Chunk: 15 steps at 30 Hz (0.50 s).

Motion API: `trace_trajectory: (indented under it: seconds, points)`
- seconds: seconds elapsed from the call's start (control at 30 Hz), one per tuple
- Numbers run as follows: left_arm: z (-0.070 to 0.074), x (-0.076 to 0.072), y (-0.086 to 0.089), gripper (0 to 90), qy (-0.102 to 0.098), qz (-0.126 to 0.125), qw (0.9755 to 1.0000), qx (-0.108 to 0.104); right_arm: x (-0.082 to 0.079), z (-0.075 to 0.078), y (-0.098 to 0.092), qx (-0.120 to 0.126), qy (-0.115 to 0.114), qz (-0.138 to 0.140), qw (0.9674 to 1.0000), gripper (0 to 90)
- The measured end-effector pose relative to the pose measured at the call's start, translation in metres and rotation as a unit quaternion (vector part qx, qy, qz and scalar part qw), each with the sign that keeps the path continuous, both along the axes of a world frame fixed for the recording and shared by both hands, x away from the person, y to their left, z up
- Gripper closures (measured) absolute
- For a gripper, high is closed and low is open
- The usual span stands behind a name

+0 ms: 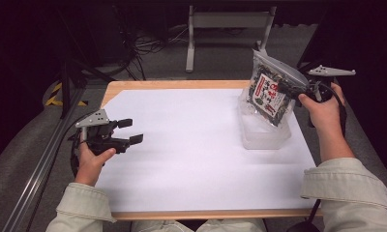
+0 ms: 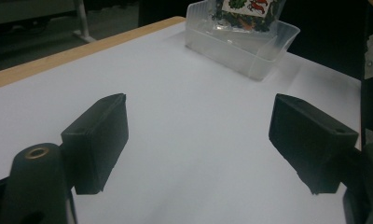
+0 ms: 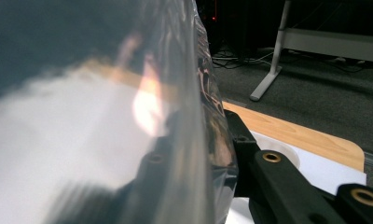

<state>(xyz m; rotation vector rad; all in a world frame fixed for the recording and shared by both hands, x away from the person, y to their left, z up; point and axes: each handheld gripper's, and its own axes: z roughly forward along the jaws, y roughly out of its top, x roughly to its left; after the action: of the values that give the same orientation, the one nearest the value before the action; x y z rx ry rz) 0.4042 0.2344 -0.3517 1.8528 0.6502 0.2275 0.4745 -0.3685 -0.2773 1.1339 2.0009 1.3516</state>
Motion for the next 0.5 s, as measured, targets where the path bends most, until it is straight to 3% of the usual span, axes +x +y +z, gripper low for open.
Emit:
trace_trajectory:
  seconds: [0.3, 0.5]
  points:
    - [-0.001, 0.001, 0.0, 20.4, -0.001, -0.002, 1.0, 0.004, -0.003, -0.017, -0.005, 0.019, -0.004, 0.003, 0.9998, 75.8]
    - [-0.001, 0.0, -0.002, 20.4, 0.003, -0.003, 1.0, 0.0, -0.006, -0.02, -0.006, 0.019, -0.009, 0.004, 0.9998, 75.8]
